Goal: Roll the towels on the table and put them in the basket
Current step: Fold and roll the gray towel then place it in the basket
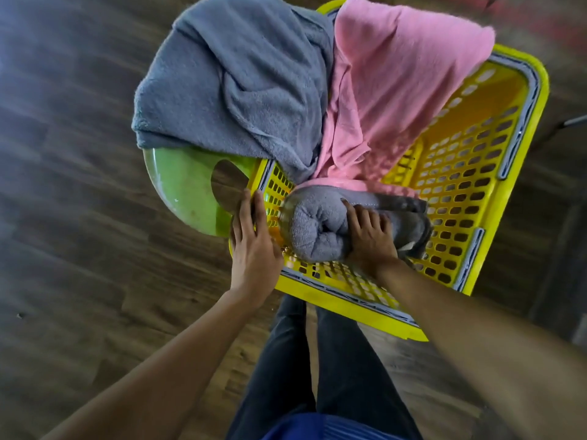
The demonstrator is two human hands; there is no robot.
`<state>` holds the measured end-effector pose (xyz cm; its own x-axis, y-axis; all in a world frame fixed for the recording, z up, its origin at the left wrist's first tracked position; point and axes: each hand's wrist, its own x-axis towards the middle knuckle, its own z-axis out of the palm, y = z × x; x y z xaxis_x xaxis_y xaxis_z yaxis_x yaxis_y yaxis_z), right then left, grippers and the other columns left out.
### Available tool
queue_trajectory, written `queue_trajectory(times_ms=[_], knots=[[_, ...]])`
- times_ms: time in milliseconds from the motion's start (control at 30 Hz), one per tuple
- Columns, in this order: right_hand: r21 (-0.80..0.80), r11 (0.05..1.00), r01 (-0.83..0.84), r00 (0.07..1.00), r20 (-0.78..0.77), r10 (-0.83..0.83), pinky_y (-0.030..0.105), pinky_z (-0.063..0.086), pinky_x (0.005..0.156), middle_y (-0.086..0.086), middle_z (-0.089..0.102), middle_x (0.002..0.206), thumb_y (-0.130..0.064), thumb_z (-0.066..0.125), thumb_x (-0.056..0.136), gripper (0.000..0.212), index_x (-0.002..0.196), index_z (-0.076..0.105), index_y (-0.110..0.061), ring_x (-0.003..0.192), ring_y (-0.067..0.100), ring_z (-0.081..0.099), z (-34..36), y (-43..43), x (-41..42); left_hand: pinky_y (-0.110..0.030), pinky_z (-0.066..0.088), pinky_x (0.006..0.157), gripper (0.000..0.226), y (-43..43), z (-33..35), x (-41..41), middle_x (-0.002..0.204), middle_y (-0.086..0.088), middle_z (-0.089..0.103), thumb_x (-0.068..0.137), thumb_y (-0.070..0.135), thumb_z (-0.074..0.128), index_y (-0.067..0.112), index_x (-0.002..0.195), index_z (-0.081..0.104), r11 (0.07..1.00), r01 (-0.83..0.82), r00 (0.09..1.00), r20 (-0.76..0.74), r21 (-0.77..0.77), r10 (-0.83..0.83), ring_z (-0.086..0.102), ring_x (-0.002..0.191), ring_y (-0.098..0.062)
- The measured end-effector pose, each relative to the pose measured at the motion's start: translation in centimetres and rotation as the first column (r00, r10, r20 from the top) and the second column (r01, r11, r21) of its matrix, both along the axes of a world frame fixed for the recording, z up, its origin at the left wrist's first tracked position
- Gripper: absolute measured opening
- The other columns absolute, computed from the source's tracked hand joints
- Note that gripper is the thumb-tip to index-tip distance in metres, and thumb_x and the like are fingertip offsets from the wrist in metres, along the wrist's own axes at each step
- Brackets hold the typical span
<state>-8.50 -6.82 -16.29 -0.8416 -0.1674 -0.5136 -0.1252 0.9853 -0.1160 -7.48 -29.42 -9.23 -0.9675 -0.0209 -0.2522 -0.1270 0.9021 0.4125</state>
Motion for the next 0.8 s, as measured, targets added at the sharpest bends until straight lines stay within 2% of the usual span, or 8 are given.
queue_trajectory(times_ms=[133,267,333,400,467,533,600,800], knots=[[0.018,0.999,0.038,0.999,0.031,-0.039,0.053,0.029,0.107,0.009,0.038,0.139,-0.034,0.066,0.067,0.111,0.155,0.0,-0.021,0.126,0.031,0.037,0.8,-0.4,0.0,-0.051,0.031,0.111,0.088,-0.2,0.3,-0.2,0.16,-0.009,0.005,0.082,0.003,0.053,0.011,0.154,0.004,1.0,0.021,0.999,0.025,0.007,-0.021,0.021,0.142,-0.033],[-0.024,0.984,0.177,0.975,0.141,-0.172,0.05,0.024,0.11,0.007,0.022,0.15,-0.031,0.066,0.081,0.098,0.154,0.001,-0.022,0.139,0.03,0.023,3.1,-1.4,0.1,-0.048,0.03,0.111,0.086,-0.8,1.4,-0.8,0.16,-0.009,0.006,0.084,0.008,0.055,0.012,0.154,0.005,0.998,0.063,0.993,0.099,-0.009,-0.062,0.018,0.143,-0.032],[-0.1,0.945,0.31,0.941,0.176,-0.29,0.05,0.032,0.106,0.009,0.03,0.145,-0.029,0.064,0.083,0.078,0.149,0.024,-0.02,0.135,0.034,0.03,4.6,-1.9,-0.1,-0.048,0.03,0.111,0.081,-1.0,2.5,-1.3,0.16,-0.007,0.009,0.087,0.012,0.055,0.014,0.154,0.009,0.998,0.064,0.988,0.14,-0.027,-0.059,0.02,0.142,-0.031],[-0.186,0.876,0.445,0.89,0.206,-0.408,0.048,0.042,0.097,0.011,0.047,0.13,-0.028,0.06,0.08,0.054,0.132,0.048,-0.021,0.123,0.037,0.044,6.4,-2.5,-0.6,-0.047,0.031,0.11,0.072,-1.2,3.7,-1.6,0.157,-0.005,0.016,0.089,0.016,0.054,0.016,0.153,0.019,0.998,0.055,0.986,0.162,-0.032,-0.049,0.024,0.138,-0.028],[-0.275,0.799,0.535,0.843,0.23,-0.486,0.044,0.048,0.089,0.013,0.059,0.115,-0.031,0.056,0.073,0.043,0.114,0.061,-0.02,0.111,0.036,0.054,8.4,-3.1,-1.0,-0.045,0.034,0.106,0.061,-1.5,4.8,-1.9,0.151,-0.005,0.029,0.089,0.017,0.054,0.015,0.147,0.033,0.996,0.081,0.987,0.139,-0.036,-0.076,0.031,0.133,-0.028],[-0.365,0.727,0.582,0.813,0.239,-0.531,0.04,0.048,0.083,0.013,0.065,0.106,-0.032,0.057,0.074,0.033,0.102,0.065,-0.015,0.104,0.034,0.059,10.5,-3.9,-1.5,-0.043,0.035,0.103,0.048,-1.7,5.7,-2.2,0.139,-0.004,0.044,0.088,0.016,0.055,0.015,0.135,0.049,0.994,0.109,0.99,0.089,-0.032,-0.106,0.042,0.125,-0.028],[-0.42,0.683,0.598,0.799,0.252,-0.545,0.036,0.045,0.084,0.013,0.068,0.108,-0.023,0.063,0.083,0.025,0.105,0.067,-0.012,0.105,0.032,0.06,12.1,-5.0,-1.9,-0.041,0.035,0.101,0.036,-1.9,6.3,-2.8,0.126,-0.003,0.055,0.086,0.015,0.054,0.016,0.122,0.059,0.993,0.113,0.992,0.055,-0.022,-0.112,0.048,0.118,-0.027],[-0.553,0.629,0.546,0.828,0.244,-0.505,0.033,0.046,0.078,0.01,0.071,0.102,-0.015,0.063,0.084,0.021,0.104,0.07,-0.014,0.096,0.027,0.065,14.5,-8.4,-5.1,-0.043,0.04,0.088,0.02,-3.1,8.5,-7.4,0.103,-0.004,0.063,0.086,0.016,0.054,0.017,0.101,0.066,0.976,0.204,0.972,-0.103,-0.071,-0.211,0.054,0.103,-0.028]])
